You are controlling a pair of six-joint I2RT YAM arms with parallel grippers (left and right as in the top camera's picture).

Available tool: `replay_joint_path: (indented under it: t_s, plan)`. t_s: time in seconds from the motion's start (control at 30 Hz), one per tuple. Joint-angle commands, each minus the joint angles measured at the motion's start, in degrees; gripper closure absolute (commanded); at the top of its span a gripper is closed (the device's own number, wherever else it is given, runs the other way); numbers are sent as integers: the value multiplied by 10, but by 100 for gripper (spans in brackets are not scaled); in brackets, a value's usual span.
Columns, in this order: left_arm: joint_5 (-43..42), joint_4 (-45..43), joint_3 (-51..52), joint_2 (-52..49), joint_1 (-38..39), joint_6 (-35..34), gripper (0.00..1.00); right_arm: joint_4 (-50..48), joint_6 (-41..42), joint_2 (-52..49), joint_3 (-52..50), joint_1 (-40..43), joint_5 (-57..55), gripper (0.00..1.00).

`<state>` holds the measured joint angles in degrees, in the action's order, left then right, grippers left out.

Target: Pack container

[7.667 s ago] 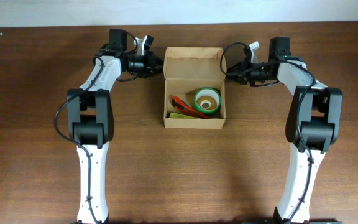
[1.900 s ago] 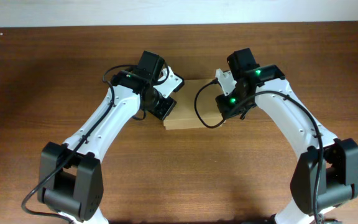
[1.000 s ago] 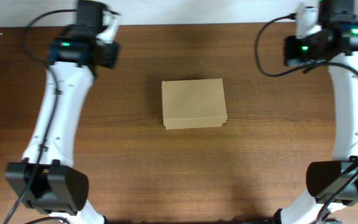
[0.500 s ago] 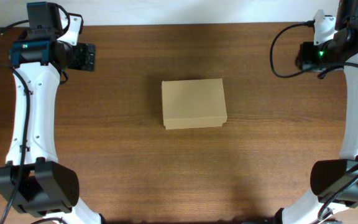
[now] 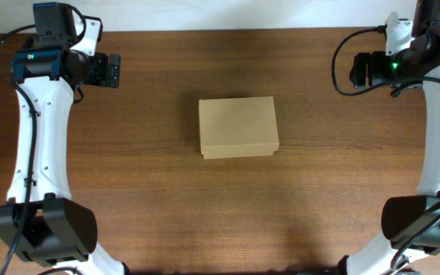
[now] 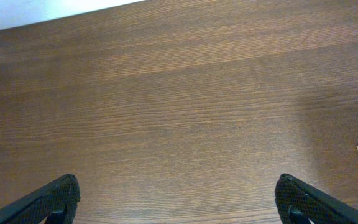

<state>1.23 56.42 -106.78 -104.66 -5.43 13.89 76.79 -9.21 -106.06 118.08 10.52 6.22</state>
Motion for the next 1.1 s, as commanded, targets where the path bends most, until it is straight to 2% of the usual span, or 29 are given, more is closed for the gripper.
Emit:
replay_joint_path:
  t_s: [0.0, 0.6, 0.7, 0.87, 0.97, 1.07]
  plan:
    - [-9, 2, -10, 12, 0, 3, 0, 2, 0, 2, 10, 4, -3, 1]
    - [-9, 2, -10, 12, 0, 3, 0, -5, 8, 4, 10, 4, -3, 1]
    - [-9, 2, -9, 12, 0, 3, 0, -89, 53, 27, 9, 4, 33, 1]
    - [-9, 2, -10, 12, 0, 3, 0, -268, 52, 96, -31, 3, 127, 1]
    - [-9, 2, -10, 12, 0, 3, 0, -380, 52, 156, -105, -2, 160, 1]
    - [-9, 2, -10, 12, 0, 3, 0, -499, 52, 240, -232, -16, 160, 1]
